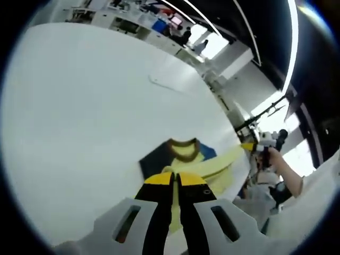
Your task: Fold the garment on the visible template until the final outline fits inside the template.
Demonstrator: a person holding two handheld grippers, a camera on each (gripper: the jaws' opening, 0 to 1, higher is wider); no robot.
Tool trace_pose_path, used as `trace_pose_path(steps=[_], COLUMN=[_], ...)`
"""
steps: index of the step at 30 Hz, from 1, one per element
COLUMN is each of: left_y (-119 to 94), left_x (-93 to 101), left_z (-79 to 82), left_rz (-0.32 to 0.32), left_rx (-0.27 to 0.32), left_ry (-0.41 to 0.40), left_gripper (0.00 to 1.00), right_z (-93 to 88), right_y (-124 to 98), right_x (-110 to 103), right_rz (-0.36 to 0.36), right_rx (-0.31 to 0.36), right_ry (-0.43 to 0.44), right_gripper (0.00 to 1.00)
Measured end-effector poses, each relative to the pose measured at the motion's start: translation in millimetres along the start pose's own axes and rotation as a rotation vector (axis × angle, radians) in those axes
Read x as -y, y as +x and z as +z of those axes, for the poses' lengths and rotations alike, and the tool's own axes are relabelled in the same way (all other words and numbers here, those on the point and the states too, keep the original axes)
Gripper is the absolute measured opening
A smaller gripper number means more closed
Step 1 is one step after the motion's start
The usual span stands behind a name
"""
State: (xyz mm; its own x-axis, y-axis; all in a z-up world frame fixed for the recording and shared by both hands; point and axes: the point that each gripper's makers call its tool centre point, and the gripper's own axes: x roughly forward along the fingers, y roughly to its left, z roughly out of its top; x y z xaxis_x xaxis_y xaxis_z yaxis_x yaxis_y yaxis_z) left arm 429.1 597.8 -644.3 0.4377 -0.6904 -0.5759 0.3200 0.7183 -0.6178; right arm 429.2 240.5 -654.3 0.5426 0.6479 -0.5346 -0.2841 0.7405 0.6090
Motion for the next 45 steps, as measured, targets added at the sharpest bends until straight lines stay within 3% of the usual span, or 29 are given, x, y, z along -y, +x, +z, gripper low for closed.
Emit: trace_pose_path(steps=[45], left_y=[30.9], left_x=[-29.6], left_z=[-2.5], left_rz=[0.021], left_rx=[-0.047], left_ry=[-0.043], left_gripper=[0.00], right_z=[-4.0], right_y=[33.6], right_x=[28.4], right_rz=[-0.025], right_rx=[-0.067], right_ry=[0.027], right_gripper=[0.03])
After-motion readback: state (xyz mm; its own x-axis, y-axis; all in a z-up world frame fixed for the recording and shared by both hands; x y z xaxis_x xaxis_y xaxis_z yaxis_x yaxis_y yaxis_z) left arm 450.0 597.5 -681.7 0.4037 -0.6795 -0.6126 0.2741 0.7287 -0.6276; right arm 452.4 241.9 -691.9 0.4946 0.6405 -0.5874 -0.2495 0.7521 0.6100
